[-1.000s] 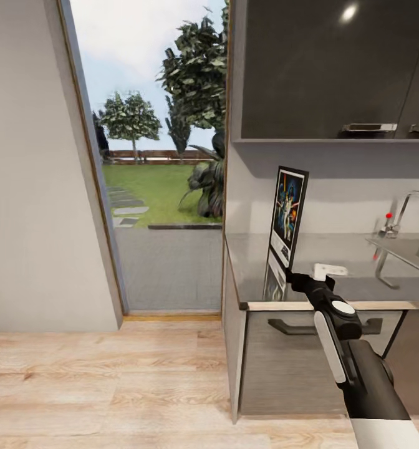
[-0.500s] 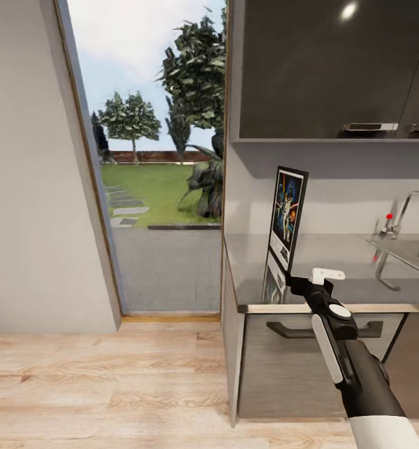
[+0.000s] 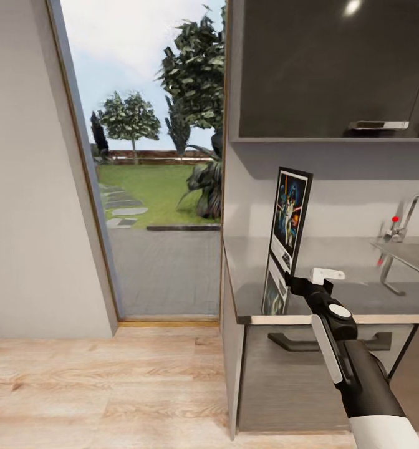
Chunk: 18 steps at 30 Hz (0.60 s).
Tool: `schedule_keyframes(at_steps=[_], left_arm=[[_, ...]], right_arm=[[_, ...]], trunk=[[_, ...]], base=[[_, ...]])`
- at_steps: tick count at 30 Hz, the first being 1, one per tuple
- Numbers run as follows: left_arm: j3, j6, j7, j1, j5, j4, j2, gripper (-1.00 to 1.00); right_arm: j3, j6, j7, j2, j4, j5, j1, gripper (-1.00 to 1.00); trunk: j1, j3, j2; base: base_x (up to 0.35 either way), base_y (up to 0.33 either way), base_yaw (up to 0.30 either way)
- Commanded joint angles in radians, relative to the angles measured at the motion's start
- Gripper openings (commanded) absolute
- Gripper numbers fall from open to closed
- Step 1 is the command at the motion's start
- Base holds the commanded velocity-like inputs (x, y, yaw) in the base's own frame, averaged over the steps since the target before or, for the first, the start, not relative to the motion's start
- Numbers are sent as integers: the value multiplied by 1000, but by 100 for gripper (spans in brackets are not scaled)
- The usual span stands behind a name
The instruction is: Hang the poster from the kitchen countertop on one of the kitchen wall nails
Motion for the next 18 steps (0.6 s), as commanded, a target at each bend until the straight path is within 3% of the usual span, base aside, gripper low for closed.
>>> schedule_keyframes(at_steps=[1, 18], left_arm=[[5, -2, 0, 0, -6, -1, -1, 100], [5, -2, 0, 1, -6, -1, -1, 100]], right_arm=[[1, 4, -8, -1, -1, -11, -1, 100], [3, 3, -8, 0, -1, -11, -1, 100]], trunk=[[0, -1, 0], [0, -1, 0]], base=[[70, -1, 0], [87, 0, 0]])
